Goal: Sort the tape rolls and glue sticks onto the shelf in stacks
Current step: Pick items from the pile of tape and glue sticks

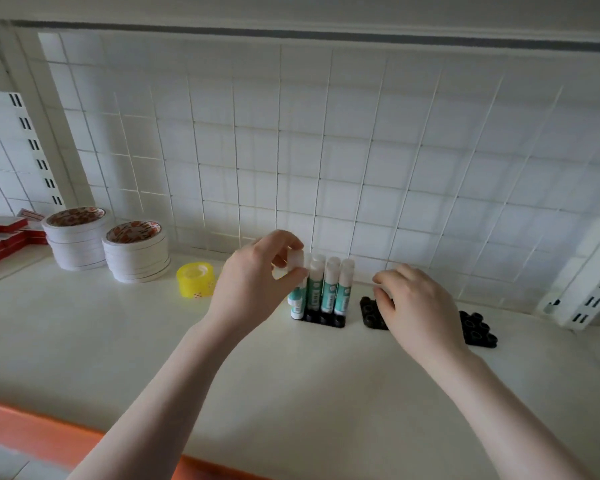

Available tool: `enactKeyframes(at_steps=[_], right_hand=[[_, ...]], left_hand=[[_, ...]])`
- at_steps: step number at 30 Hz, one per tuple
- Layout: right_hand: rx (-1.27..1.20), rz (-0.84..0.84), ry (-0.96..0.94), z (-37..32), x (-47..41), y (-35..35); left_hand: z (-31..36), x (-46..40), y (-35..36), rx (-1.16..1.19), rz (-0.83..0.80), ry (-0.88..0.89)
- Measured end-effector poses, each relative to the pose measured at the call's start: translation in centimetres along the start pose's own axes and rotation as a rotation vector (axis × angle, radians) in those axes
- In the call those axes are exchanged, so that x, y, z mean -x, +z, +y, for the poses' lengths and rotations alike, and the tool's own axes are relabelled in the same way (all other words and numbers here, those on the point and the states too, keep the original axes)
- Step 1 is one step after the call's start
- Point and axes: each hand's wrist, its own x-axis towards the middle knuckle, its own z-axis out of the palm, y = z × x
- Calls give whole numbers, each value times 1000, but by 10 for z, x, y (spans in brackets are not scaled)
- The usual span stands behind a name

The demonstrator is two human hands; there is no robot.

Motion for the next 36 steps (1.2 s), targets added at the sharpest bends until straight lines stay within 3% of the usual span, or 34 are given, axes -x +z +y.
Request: enactKeyframes(at_steps=[7,36], right_hand=[[-7,-69,103,18,23,0],[-142,-170,230,22,24,8]], left_hand=[[4,-2,36,-35,-64,11],[-29,1,58,-231,60,318]])
